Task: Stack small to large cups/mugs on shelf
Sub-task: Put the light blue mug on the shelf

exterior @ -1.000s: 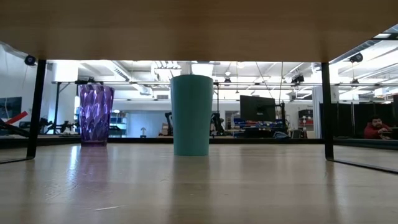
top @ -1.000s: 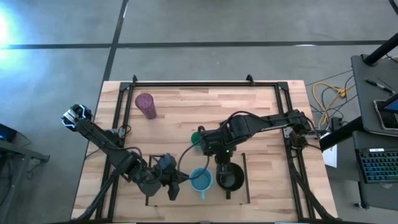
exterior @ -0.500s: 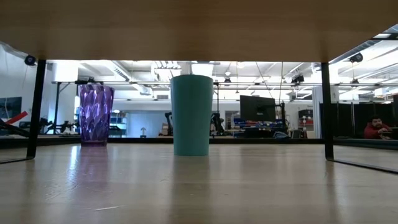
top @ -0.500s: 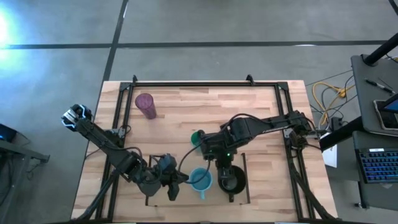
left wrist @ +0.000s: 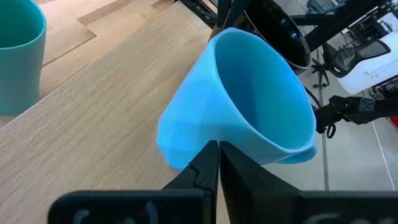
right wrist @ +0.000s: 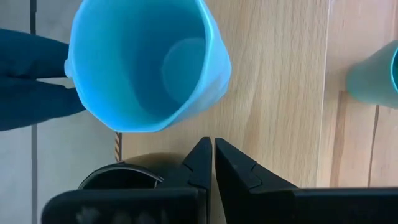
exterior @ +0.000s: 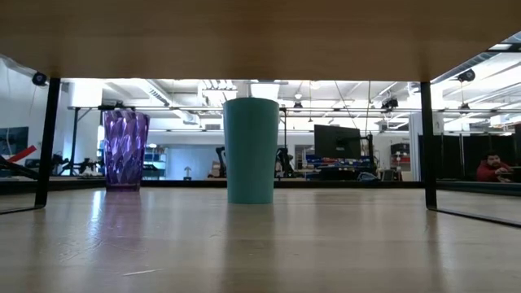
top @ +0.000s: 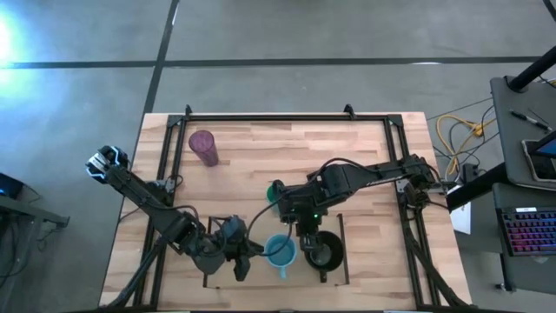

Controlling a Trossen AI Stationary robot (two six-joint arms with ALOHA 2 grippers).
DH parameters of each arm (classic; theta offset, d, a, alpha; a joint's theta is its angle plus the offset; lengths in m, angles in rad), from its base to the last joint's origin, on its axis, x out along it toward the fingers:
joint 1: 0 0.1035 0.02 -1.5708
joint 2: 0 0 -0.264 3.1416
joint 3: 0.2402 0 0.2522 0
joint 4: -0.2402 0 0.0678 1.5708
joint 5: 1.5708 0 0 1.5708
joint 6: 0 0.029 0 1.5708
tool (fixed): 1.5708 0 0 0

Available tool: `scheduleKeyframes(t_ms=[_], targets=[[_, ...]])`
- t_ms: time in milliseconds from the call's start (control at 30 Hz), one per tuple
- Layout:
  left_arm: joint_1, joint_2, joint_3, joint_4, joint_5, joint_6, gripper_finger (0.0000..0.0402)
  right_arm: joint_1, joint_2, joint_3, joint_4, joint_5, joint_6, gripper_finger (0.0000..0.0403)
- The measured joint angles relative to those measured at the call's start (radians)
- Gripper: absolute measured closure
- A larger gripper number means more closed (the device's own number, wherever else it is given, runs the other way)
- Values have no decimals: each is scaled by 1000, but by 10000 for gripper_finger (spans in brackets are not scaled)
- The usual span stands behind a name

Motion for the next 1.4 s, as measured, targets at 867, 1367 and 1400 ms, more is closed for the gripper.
scheduleKeyframes(t_ms=[867,1367,1400], targets=[[26,4,0,35,12,71,402,5,1,0,-25,-13,17,390],[26,5,0,35,13,80,402,15,1,0,-43,-17,13,390],[26,5,0,35,14,80,402,15,1,0,-44,-17,11,390]])
